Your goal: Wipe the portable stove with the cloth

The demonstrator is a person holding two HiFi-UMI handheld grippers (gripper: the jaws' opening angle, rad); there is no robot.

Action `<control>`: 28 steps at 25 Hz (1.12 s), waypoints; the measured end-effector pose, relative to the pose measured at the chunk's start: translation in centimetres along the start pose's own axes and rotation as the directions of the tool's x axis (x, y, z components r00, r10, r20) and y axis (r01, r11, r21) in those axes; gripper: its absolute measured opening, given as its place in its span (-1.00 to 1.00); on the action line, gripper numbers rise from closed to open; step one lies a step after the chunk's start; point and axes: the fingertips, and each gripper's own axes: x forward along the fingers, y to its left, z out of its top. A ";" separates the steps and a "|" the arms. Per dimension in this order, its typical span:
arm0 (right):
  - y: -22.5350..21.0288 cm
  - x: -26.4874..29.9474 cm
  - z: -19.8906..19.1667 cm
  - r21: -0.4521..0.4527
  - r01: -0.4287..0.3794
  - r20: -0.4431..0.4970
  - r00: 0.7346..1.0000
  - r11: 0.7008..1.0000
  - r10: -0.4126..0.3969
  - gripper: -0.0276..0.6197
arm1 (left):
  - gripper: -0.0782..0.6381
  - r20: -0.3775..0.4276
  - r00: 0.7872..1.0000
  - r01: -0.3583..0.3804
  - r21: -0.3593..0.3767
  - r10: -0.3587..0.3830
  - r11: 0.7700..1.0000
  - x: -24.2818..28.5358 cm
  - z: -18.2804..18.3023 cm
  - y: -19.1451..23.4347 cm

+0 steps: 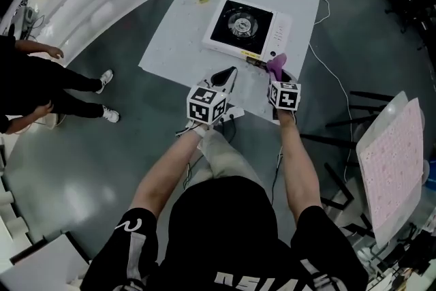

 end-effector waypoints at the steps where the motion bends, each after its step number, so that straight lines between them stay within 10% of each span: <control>1: 0.1 0.5 -0.1 0.005 0.010 -0.007 1.000 1.000 -0.010 -0.60 | -0.77 -0.004 1.000 0.011 -0.003 -0.011 1.000 0.3 -0.1 0.4; 15: 4.1 4.3 -0.5 0.138 0.109 -0.051 0.993 0.984 -0.103 -0.60 | -0.77 -0.058 0.995 0.075 -0.039 -0.078 0.996 0.0 -0.7 8.1; 28: 12.8 7.9 0.1 0.092 0.028 -0.085 0.996 0.995 -0.020 -0.60 | -0.77 -0.086 0.993 0.085 -0.022 -0.086 0.996 -1.3 0.8 14.1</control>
